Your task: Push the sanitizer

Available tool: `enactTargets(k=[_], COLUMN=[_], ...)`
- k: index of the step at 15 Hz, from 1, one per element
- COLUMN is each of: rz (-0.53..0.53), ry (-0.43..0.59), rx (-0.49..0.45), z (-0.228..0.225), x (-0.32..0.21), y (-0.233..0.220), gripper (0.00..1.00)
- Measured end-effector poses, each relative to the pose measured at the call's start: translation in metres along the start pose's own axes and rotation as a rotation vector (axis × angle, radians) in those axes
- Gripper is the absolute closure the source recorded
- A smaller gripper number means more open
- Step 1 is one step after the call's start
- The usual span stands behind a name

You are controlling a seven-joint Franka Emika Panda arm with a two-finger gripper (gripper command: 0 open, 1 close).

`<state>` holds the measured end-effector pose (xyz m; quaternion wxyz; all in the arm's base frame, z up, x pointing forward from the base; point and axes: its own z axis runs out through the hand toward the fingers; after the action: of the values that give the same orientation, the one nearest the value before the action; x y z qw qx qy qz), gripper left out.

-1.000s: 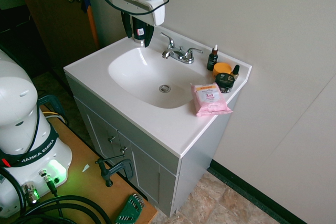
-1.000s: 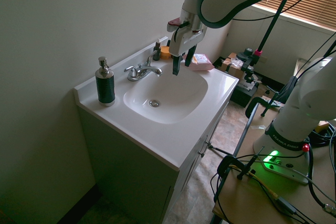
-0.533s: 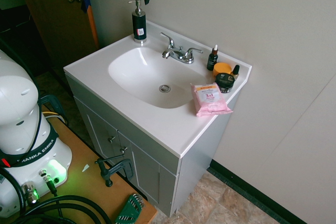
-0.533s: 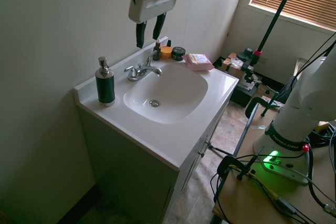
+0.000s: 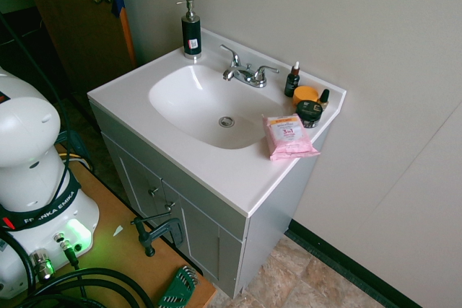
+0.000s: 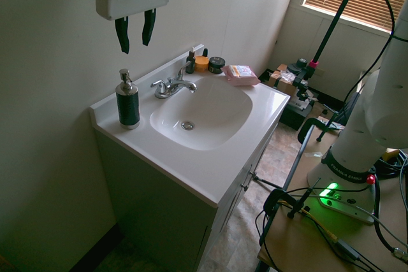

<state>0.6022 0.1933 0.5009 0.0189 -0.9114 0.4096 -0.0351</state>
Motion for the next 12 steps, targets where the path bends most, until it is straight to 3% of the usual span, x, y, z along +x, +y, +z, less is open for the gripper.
enactTargets(k=[12], rz=[0.051], ry=[-0.047], rx=[-0.079], z=[0.043], x=[-0.002], y=[-0.037], gripper=[1.0])
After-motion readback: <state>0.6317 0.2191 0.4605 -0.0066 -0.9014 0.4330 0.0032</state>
